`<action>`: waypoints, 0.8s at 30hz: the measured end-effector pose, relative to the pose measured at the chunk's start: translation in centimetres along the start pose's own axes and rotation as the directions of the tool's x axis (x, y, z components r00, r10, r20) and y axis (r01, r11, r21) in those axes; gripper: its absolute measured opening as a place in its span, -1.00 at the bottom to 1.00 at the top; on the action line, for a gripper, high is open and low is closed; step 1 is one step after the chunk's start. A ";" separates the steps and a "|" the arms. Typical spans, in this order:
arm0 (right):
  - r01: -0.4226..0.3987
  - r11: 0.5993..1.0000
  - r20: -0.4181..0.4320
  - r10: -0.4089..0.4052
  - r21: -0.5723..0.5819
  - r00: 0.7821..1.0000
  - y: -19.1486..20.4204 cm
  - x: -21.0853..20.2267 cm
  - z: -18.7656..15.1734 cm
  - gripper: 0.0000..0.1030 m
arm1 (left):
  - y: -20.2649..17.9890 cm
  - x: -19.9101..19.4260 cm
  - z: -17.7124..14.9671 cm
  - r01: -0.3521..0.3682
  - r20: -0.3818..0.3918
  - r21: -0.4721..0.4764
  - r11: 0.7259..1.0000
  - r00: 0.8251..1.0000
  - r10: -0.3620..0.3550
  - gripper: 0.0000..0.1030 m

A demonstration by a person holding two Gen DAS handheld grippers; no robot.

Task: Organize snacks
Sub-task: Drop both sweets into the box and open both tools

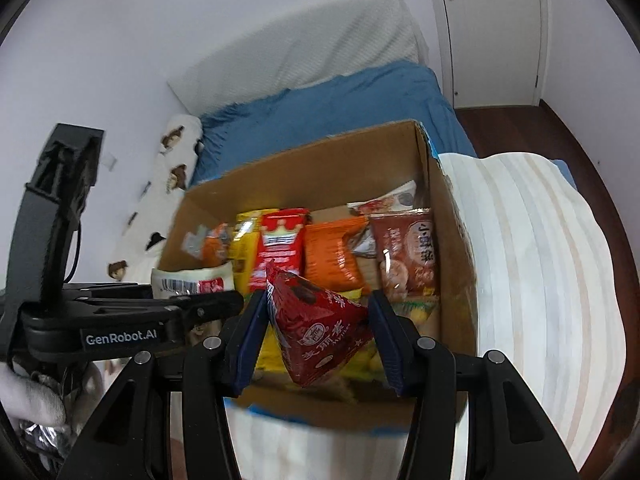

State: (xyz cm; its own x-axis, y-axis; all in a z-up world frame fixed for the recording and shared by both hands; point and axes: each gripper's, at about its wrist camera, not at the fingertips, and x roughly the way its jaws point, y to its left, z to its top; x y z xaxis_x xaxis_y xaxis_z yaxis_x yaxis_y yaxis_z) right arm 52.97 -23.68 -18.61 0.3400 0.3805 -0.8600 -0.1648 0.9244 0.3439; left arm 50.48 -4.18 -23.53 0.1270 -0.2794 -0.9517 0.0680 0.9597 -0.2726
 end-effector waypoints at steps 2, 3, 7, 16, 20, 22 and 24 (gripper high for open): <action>0.007 1.000 -0.043 -0.007 0.006 0.999 -0.5 1.6 0.5 0.05 | 0.4 1.7 0.7 -0.021 -0.104 -0.006 1.000 0.994 0.020 -0.18; 0.009 1.000 -0.069 -0.008 0.012 0.998 -0.6 2.4 0.7 0.06 | 0.7 2.4 0.9 -0.034 -0.128 -0.019 0.999 0.991 0.031 -0.18; 0.062 0.997 -0.095 -0.058 0.039 0.994 -1.4 3.4 1.4 0.83 | 1.7 3.4 1.3 -0.032 -0.151 -0.068 0.997 0.988 0.022 0.20; 0.143 0.990 -0.190 -0.142 -0.009 0.971 -1.0 2.8 1.0 0.91 | 3.3 1.6 -0.3 -0.112 -0.095 -0.084 0.990 0.990 0.104 0.77; 0.176 0.984 -0.215 -0.177 -0.024 0.960 -0.6 2.9 0.8 0.93 | 4.0 0.5 -1.5 -0.137 -0.076 -0.095 0.986 0.989 0.130 0.77; 0.175 0.984 -0.226 -0.175 -0.021 0.958 -0.5 2.9 0.7 0.93 | 4.4 -0.1 -2.2 -0.153 -0.069 -0.101 0.983 0.987 0.146 0.77; 0.172 0.985 -0.229 -0.171 -0.016 0.958 -0.4 2.7 0.5 0.93 | 4.7 -0.8 -2.7 -0.172 -0.057 -0.103 0.980 0.984 0.166 0.77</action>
State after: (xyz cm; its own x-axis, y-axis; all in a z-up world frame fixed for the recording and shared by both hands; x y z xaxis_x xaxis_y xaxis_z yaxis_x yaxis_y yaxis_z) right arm 54.44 -23.00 -20.86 0.1424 0.2006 -0.9693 -0.1181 0.9757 0.1846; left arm 48.05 0.63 -24.45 0.0799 -0.1135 -0.9903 -0.0573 0.9913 -0.1182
